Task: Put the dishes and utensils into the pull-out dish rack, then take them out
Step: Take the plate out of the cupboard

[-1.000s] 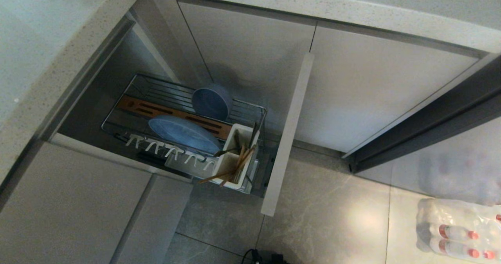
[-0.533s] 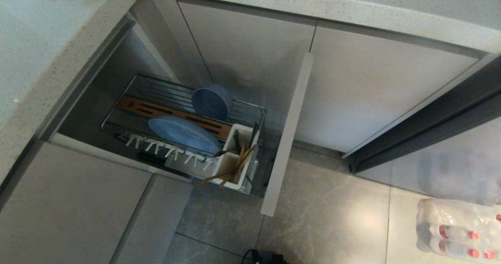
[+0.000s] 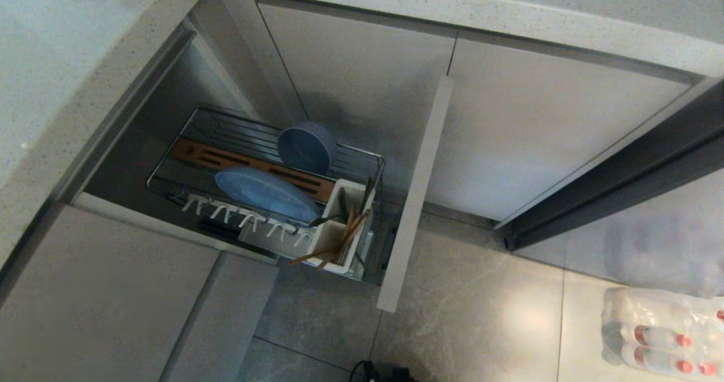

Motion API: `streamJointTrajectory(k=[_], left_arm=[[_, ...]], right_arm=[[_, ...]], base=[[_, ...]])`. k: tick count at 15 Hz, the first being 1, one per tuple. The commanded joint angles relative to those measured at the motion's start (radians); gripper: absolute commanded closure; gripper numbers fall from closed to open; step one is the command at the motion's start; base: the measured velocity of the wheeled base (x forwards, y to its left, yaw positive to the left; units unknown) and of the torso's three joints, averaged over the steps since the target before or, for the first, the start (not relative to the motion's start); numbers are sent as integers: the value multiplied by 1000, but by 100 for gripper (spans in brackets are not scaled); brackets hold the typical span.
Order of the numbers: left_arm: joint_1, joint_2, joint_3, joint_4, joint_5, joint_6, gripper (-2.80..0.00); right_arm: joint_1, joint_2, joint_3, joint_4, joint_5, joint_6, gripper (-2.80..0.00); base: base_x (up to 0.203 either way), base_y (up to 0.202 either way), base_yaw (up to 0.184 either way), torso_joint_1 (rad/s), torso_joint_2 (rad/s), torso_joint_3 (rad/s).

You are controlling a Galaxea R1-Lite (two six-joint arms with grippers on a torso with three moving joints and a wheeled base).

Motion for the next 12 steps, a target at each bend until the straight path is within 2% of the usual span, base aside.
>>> streamJointTrajectory(k=[1, 5, 6, 8, 12], left_arm=[[37, -118, 47, 8, -7, 1, 0], [50, -269, 267, 12, -5, 80, 0], [30, -296, 301, 9, 11, 87, 0], [-5, -344, 380, 7, 12, 141, 0], [-9, -501, 672, -28, 10, 189, 0]], right_arm=[[0, 0, 0, 0, 0, 0, 0], [0, 1, 0, 0, 0, 0, 0], [0, 2, 0, 0, 0, 0, 0], [0, 0, 0, 0, 0, 0, 0], [0, 2, 0, 0, 0, 0, 0]], base=[[0, 0, 0, 0, 0, 0], [0, 0, 0, 0, 0, 0], [0, 0, 0, 0, 0, 0], [0, 0, 0, 0, 0, 0], [0, 0, 0, 0, 0, 0]])
